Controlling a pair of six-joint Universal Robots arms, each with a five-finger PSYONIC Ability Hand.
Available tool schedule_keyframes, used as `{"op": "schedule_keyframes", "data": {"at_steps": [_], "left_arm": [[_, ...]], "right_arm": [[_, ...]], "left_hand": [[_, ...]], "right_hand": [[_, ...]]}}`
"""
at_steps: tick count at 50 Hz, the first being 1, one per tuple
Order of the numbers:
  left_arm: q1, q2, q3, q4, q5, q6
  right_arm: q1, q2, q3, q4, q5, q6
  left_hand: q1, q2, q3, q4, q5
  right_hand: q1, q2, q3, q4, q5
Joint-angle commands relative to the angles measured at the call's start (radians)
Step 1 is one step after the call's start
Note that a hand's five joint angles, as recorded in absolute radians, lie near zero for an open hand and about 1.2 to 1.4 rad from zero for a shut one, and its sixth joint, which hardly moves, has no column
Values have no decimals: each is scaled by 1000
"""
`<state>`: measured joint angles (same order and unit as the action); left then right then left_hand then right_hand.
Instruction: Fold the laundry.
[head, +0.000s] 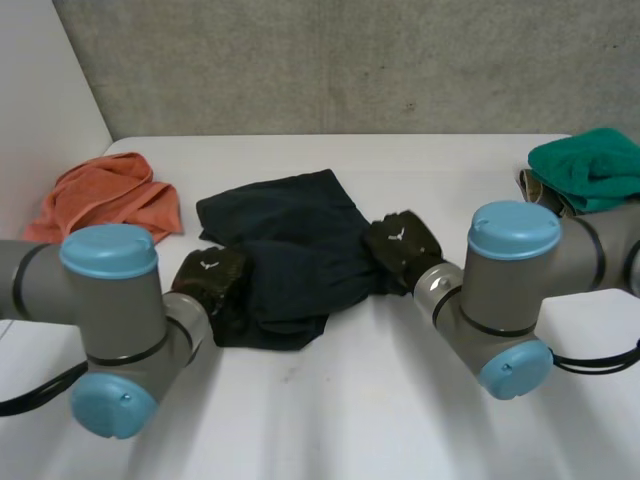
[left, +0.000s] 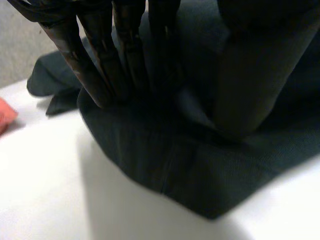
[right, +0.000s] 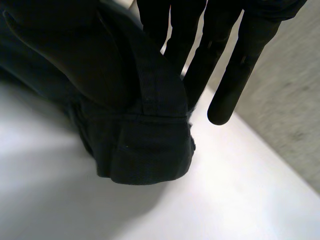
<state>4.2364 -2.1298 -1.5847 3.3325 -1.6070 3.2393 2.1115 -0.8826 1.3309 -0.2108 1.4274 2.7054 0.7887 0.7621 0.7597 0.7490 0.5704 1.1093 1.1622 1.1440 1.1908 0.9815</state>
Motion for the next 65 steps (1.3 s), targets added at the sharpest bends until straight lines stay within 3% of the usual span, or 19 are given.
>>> {"op": "schedule_keyframes", "data": {"at_steps": [1, 5, 9, 15, 19, 23, 28, 32, 36, 50, 54, 58, 63, 64, 65], "left_arm": [[-50, -18, 43, 111, -66, 79], [-46, -7, 55, 168, -82, 167], [-32, 103, 40, 147, -62, 220], [-29, 413, 64, -23, 87, 208], [2, 432, 91, -145, 159, 185], [17, 360, 86, -212, 139, 133], [4, 277, 16, -321, 90, 15], [-9, 274, -58, -320, 64, -67], [-48, 275, -112, -283, 52, -133], [-153, 162, -74, -283, 38, -236], [-181, 94, -18, -249, -22, -250], [-225, 33, 43, -208, -143, -297], [-299, -41, 129, -168, -304, -334], [-303, -47, 140, -165, -324, -334], [-309, -55, 152, -162, -359, -332]], "right_arm": [[-12, -163, 63, -13, 11, 79], [-30, -225, 56, 109, 15, 65], [-71, -309, 18, 250, 13, 16], [-113, -450, -62, 419, 1, -73], [-113, -483, -108, 493, -5, -84], [-97, -449, -118, 573, -2, -88], [-85, -366, -122, 581, 37, -88], [-56, -354, -134, 576, 103, -95], [-12, -369, -147, 567, 160, -96], [84, -417, -164, 534, 215, -107], [99, -426, -168, 531, 228, -104], [116, -430, -185, 534, 243, -90], [131, -430, -206, 541, 268, -78], [130, -430, -208, 541, 269, -78], [127, -432, -208, 544, 271, -76]], "left_hand": [[607, 634, 636, 647, 651], [608, 634, 637, 647, 651], [608, 634, 637, 647, 651], [608, 634, 637, 647, 651], [608, 634, 637, 647, 651], [608, 634, 637, 647, 651], [-215, -188, -186, -175, -171], [-492, -465, -463, -452, -448], [-558, -531, -529, -518, -514], [-490, -464, -461, -451, -447], [-420, -393, -391, -380, -376], [-311, -285, -282, -272, -268], [158, 184, 187, 197, 201], [310, 336, 339, 349, 354], [605, 631, 634, 644, 648]], "right_hand": [[287, 234, 252, 205, 240], [287, 234, 252, 205, 240], [287, 234, 252, 205, 240], [287, 234, 252, 205, 240], [287, 234, 252, 205, 240], [287, 234, 252, 205, 240], [287, 234, 252, 205, 240], [287, 234, 252, 205, 240], [287, 234, 252, 205, 240], [287, 234, 252, 205, 240], [287, 234, 252, 205, 240], [287, 234, 252, 205, 240], [287, 234, 252, 205, 240], [287, 234, 252, 205, 240], [287, 234, 252, 205, 240]]}}
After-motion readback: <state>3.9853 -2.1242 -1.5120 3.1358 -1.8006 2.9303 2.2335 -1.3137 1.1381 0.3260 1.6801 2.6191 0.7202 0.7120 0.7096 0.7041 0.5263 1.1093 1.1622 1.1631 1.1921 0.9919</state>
